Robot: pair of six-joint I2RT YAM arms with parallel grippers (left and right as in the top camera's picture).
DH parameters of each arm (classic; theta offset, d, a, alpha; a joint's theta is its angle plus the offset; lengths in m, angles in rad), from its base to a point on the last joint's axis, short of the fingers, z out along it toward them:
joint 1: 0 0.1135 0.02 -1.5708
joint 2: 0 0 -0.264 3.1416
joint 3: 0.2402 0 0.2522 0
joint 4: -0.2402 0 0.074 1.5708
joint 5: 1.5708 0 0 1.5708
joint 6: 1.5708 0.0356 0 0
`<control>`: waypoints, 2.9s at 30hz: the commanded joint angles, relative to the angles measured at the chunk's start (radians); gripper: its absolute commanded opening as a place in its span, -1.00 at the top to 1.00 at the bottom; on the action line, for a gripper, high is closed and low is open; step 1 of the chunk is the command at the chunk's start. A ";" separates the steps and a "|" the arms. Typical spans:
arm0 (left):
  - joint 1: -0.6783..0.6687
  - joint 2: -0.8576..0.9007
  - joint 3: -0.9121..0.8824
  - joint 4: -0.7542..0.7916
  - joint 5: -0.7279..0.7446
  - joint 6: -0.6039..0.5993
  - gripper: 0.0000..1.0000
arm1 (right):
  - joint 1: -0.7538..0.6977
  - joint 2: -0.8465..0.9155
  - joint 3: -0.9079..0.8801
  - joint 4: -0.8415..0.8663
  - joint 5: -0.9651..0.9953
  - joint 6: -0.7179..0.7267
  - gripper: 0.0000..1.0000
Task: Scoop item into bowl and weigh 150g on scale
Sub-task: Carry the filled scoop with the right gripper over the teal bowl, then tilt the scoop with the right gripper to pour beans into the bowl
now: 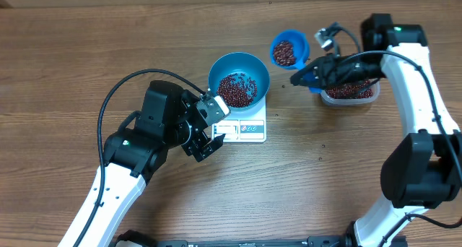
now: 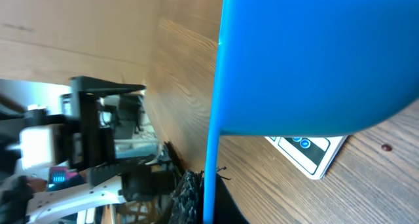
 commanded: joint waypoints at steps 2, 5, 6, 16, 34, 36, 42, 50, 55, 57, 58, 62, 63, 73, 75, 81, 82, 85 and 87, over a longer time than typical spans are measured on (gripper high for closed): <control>0.005 0.003 0.027 0.000 0.008 -0.017 -0.99 | 0.068 -0.034 0.029 0.056 0.100 0.145 0.93; 0.005 0.003 0.027 0.000 0.008 -0.017 -0.99 | 0.110 -0.034 0.029 0.089 0.148 0.190 0.93; 0.005 0.003 0.027 0.000 0.008 -0.017 -0.99 | 0.122 -0.034 0.029 0.094 0.153 0.193 0.93; 0.005 0.003 0.027 0.000 0.008 -0.017 -0.99 | 0.220 -0.034 0.029 0.144 0.298 0.290 0.93; 0.005 0.003 0.027 0.000 0.008 -0.017 -0.99 | 0.410 -0.034 0.029 0.226 0.685 0.447 0.93; 0.005 0.003 0.027 0.000 0.008 -0.017 -0.99 | 0.427 -0.034 0.029 0.227 0.723 0.447 0.93; 0.005 0.003 0.027 0.000 0.008 -0.017 -0.99 | 0.467 -0.034 0.029 0.237 0.814 0.447 0.93; 0.005 0.003 0.027 0.000 0.008 -0.017 -0.99 | 0.514 -0.034 0.029 0.242 0.928 0.447 0.92; 0.005 0.003 0.027 0.000 0.008 -0.017 -0.99 | 0.540 -0.034 0.029 0.244 0.997 0.447 0.93; 0.005 0.003 0.027 0.000 0.008 -0.017 -0.99 | 0.546 -0.034 0.029 0.244 1.011 0.447 0.93; 0.005 0.003 0.027 0.000 0.008 -0.017 -0.99 | 0.549 -0.034 0.029 0.244 1.019 0.447 0.93; 0.005 0.003 0.027 0.000 0.008 -0.017 -0.99 | 0.559 -0.034 0.029 0.244 1.066 0.447 0.92; 0.005 0.003 0.027 0.000 0.008 -0.017 -0.99 | 0.561 -0.034 0.029 0.244 1.080 0.447 0.93; 0.005 0.003 0.027 0.000 0.008 -0.017 -0.99 | 0.584 -0.034 0.029 0.244 1.152 0.447 0.93; 0.005 0.003 0.027 0.000 0.008 -0.017 -0.99 | 0.584 -0.034 0.029 0.244 1.153 0.447 0.93; 0.005 0.003 0.027 0.000 0.008 -0.017 -0.99 | 0.585 -0.034 0.029 0.243 1.161 0.447 0.92; 0.005 0.003 0.027 0.000 0.008 -0.017 -0.99 | 0.586 -0.034 0.029 0.243 1.170 0.447 0.93; 0.005 0.003 0.027 0.000 0.008 -0.017 -0.99 | 0.594 -0.034 0.029 0.243 1.195 0.447 0.92; 0.005 0.003 0.027 0.000 0.008 -0.017 -0.99 | 0.600 -0.034 0.029 0.243 1.201 0.447 0.92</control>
